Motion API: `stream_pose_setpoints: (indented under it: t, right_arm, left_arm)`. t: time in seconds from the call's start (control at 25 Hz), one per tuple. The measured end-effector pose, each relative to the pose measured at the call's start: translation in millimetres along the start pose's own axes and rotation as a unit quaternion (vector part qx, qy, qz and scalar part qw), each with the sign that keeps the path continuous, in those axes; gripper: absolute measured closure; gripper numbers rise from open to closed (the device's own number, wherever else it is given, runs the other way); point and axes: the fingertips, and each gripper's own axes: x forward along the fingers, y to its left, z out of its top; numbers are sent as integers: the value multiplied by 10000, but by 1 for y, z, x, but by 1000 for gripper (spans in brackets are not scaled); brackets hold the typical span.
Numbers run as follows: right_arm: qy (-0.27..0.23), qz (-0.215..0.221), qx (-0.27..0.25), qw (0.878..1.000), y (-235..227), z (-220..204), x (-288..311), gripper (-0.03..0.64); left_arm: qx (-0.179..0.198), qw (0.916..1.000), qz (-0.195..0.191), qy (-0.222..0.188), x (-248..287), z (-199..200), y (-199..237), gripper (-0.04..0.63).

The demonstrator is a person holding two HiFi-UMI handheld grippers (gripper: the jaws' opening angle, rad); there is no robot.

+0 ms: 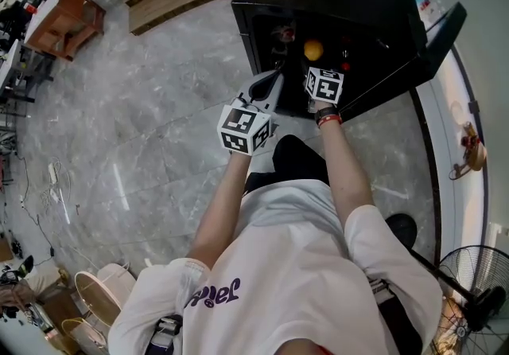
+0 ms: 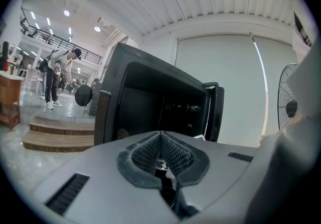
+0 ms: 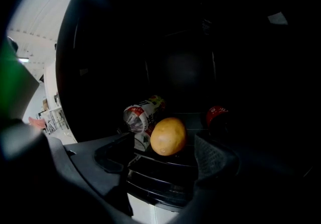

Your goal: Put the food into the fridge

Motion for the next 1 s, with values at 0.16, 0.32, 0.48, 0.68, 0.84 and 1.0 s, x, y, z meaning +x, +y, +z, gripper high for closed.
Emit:
stream_pose_setpoints:
  t: [0.16,0.32,0.48,0.68,0.84,1.0]
  right_arm:
    - [-13,-25,-17,10000,6,5,-20,242]
    - [9,-78,-18,10000,10,12,-48,242]
    - [-8,-118,-24,9999,14,20,-74,242]
    - [16,-166,-28,9999,20,28,-110,250]
    - [27,-219,-20,9998,25,36,-142,261]
    - [9,-249,-34,9997,32,43,-172,272]
  left_arm:
    - [31,10000,4,52,-9,9,-5,577]
    - [59,9999,-9,129,-22,20,-16,577]
    - [67,9998,-44,169,-32,31,-25,577]
    - [72,9997,-42,209,-50,48,-39,577]
    - [24,9997,-68,221,-69,63,-51,577]
    - [-24,9998,-73,190,-87,78,-62,577]
